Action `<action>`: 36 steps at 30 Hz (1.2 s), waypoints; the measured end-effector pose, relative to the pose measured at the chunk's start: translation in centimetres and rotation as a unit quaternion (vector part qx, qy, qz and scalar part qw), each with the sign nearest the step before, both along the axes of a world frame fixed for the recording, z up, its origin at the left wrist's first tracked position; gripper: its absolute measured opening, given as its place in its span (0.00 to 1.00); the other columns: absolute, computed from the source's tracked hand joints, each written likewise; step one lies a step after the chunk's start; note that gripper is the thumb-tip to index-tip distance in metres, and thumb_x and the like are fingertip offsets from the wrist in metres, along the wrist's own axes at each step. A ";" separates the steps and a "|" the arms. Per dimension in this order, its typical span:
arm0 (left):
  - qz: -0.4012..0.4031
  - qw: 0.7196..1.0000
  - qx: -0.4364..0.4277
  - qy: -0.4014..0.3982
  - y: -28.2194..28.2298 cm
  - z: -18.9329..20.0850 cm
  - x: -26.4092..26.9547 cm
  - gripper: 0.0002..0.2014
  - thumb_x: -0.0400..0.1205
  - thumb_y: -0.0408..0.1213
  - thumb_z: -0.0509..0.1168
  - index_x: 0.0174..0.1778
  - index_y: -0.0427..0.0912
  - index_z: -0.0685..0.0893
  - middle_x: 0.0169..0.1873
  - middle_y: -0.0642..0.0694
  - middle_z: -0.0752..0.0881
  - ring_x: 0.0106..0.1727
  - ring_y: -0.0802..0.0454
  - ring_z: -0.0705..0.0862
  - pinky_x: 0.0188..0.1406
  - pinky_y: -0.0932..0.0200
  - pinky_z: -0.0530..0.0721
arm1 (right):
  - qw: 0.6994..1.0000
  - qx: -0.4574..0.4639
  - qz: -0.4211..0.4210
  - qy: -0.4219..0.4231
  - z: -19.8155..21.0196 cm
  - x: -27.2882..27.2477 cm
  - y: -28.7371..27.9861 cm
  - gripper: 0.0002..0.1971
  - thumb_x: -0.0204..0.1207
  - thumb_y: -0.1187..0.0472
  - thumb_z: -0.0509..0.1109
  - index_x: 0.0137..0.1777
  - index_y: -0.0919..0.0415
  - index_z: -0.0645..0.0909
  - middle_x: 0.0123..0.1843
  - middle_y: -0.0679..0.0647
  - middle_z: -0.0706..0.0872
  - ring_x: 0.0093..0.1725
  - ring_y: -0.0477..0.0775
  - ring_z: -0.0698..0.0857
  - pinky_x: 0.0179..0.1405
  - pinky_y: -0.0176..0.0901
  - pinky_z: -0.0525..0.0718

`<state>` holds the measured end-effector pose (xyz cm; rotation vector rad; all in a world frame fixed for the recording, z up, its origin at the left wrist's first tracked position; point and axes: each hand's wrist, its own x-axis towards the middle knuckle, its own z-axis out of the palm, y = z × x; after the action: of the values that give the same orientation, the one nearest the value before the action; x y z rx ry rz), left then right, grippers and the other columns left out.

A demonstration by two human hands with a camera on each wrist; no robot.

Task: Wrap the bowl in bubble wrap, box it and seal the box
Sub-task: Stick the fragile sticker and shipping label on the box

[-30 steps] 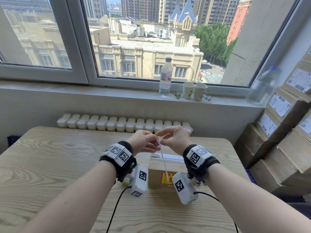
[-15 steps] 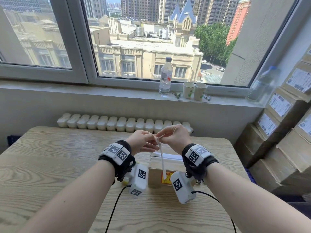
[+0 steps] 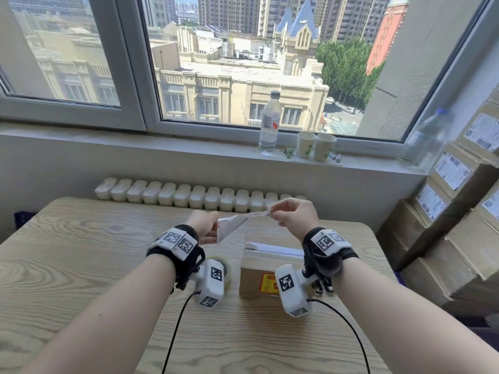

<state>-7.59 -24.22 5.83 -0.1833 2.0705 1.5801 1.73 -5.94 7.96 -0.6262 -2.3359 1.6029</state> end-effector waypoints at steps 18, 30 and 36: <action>-0.043 0.937 -0.336 0.092 -6.4 -4.4 -2.3 0.17 0.83 0.40 0.56 0.37 0.33 0.84 0.33 0.39 0.90 0.41 0.43 0.90 0.49 0.54 0.85 | 0.981 0.032 -0.185 -0.040 -1.3 0.6 2.9 0.11 0.72 0.69 0.71 0.51 0.55 0.83 0.49 0.52 0.87 0.43 0.51 0.85 0.43 0.42 0.83; -0.157 0.905 -0.344 0.194 -1.5 -5.4 -1.4 0.06 0.79 0.44 0.65 0.42 0.45 0.79 0.36 0.49 0.88 0.39 0.52 0.87 0.41 0.57 0.84 | 0.982 -0.011 -0.183 -0.049 -3.4 2.5 5.0 0.18 0.69 0.74 0.72 0.51 0.51 0.80 0.47 0.53 0.87 0.46 0.52 0.88 0.53 0.52 0.88; -0.244 0.952 -0.119 0.139 3.8 -3.5 0.0 0.16 0.84 0.49 0.61 0.52 0.39 0.83 0.40 0.48 0.86 0.43 0.54 0.85 0.41 0.60 0.85 | 0.984 -0.063 -0.161 -0.038 -4.6 2.5 6.1 0.19 0.69 0.75 0.74 0.55 0.54 0.80 0.47 0.56 0.86 0.48 0.57 0.88 0.53 0.54 0.88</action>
<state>-7.56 -20.39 2.33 0.4630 2.2851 1.1029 4.28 0.17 3.38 -1.0505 -2.0609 1.6045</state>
